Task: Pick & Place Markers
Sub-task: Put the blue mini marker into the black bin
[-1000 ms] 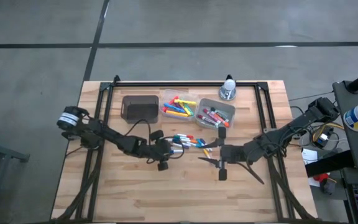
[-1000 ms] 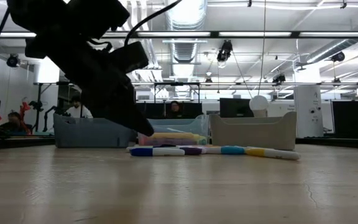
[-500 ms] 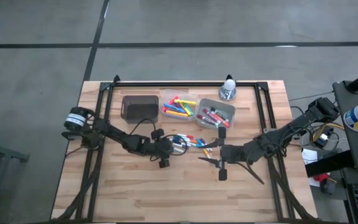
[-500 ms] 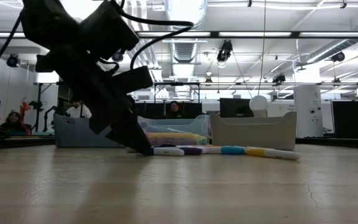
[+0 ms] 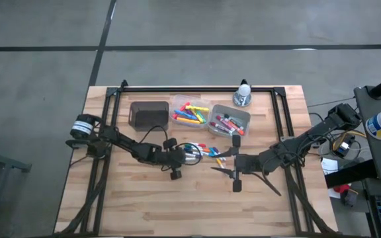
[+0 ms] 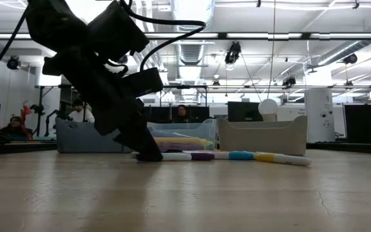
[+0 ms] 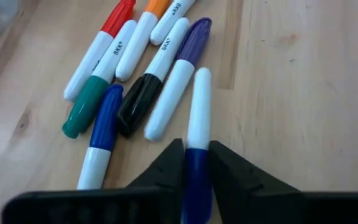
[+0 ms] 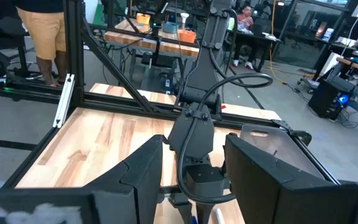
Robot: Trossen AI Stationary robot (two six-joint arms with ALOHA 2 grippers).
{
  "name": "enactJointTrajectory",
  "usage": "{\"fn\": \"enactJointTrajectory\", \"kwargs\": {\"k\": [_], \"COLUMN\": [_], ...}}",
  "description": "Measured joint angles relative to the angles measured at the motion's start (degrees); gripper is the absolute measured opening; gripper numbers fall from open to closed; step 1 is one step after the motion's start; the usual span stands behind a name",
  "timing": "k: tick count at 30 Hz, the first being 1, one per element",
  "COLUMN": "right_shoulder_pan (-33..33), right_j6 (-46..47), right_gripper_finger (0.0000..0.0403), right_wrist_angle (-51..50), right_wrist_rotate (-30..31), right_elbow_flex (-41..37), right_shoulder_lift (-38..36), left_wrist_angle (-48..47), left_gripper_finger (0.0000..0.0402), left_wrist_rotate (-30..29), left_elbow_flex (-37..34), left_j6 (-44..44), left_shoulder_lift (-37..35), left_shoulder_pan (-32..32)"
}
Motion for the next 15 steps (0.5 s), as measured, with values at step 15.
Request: {"fn": "enactJointTrajectory", "kwargs": {"k": [15], "right_shoulder_pan": [0.0], "right_j6": [0.0], "right_gripper_finger": [0.0166], "right_wrist_angle": [-0.01], "right_wrist_rotate": [-0.07], "right_elbow_flex": [-0.22], "right_shoulder_lift": [0.02], "left_wrist_angle": [-0.93], "left_gripper_finger": [0.0036], "left_wrist_rotate": [-0.48], "left_elbow_flex": [-0.22], "left_j6": [1.34], "left_shoulder_lift": [-1.37], "left_shoulder_pan": [-0.16]}}
